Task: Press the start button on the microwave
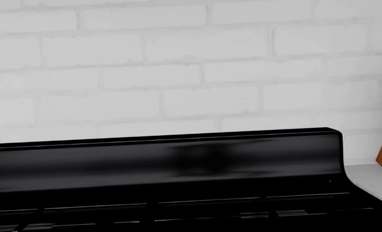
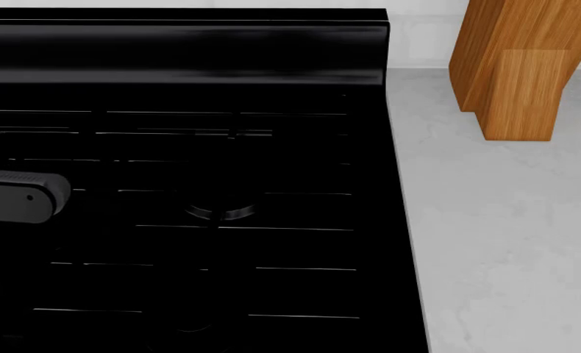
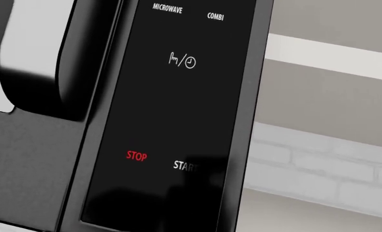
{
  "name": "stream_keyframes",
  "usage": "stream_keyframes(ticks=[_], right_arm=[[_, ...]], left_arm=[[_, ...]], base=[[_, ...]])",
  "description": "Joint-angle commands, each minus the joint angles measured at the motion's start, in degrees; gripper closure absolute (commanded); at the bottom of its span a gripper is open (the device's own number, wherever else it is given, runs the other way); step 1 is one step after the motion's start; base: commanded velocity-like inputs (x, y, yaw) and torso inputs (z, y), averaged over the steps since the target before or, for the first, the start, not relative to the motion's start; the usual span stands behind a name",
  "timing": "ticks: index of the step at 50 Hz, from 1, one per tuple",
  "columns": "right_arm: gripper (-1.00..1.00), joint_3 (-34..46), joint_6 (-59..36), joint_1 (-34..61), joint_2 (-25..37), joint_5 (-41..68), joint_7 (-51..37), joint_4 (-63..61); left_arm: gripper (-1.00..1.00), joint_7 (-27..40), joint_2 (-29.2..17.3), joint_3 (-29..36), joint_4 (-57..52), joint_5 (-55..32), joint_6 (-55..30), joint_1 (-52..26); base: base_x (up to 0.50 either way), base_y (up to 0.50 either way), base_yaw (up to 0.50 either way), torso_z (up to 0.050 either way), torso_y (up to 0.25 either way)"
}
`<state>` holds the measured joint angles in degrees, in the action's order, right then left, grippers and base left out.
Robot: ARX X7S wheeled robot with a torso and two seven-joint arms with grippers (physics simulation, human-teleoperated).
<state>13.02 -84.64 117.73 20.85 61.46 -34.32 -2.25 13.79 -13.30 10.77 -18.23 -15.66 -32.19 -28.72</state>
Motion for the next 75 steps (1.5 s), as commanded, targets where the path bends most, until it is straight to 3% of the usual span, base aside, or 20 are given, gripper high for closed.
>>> stream_keyframes(ticks=[1, 56, 75], right_arm=[[1.0, 5.2, 5.0, 3.3, 1.1, -1.5, 3.2, 4.4], [1.0, 14.8, 22.3, 2.2, -1.5, -12.5, 15.6, 21.0], [1.0, 15.1, 22.9, 0.0, -2.0, -12.8, 15.2, 24.0]], left_arm=[[-1.0, 0.2, -0.2, 0.1, 0.0, -0.3, 0.0, 0.0], [-1.0, 1.0, -1.1, 0.8, 1.0, -1.4, 1.6, 0.5], [-1.0, 1.3, -1.5, 0.8, 1.6, -1.7, 2.4, 0.6]], base=[[0.0, 0.0, 0.0, 0.0, 0.0], [0.0, 0.0, 0.0, 0.0, 0.0], [0.01, 0.0, 0.01, 0.003, 0.0]])
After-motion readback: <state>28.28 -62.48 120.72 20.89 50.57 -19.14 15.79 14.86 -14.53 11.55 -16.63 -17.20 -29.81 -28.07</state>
